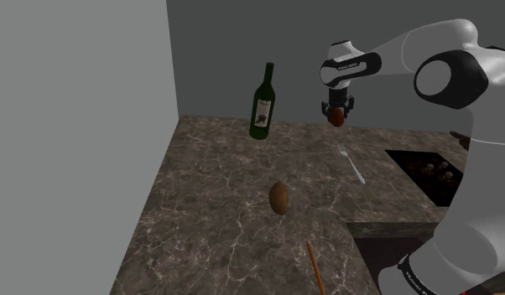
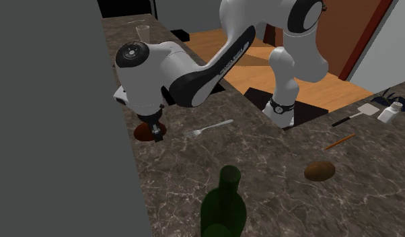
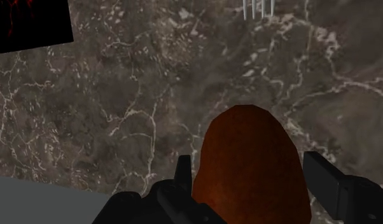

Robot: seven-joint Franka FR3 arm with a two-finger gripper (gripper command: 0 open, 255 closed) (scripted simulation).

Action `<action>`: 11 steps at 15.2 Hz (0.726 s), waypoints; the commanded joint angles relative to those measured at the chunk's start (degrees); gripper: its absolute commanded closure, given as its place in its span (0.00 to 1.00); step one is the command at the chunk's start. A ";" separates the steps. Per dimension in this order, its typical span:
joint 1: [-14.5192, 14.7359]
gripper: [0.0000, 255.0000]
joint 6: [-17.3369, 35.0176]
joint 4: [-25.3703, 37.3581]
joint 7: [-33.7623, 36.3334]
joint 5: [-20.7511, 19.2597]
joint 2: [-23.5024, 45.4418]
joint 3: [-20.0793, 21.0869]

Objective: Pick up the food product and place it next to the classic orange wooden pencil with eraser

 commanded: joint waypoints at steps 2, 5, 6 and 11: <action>0.08 1.00 -2.10 1.35 -0.52 0.08 -0.80 -0.01; 0.13 1.00 -4.04 2.77 -1.03 0.15 -1.38 -0.02; 0.14 1.00 -4.69 3.28 -1.20 0.17 -1.55 -0.03; 0.21 1.00 -8.05 6.08 -2.09 0.30 -2.22 -0.06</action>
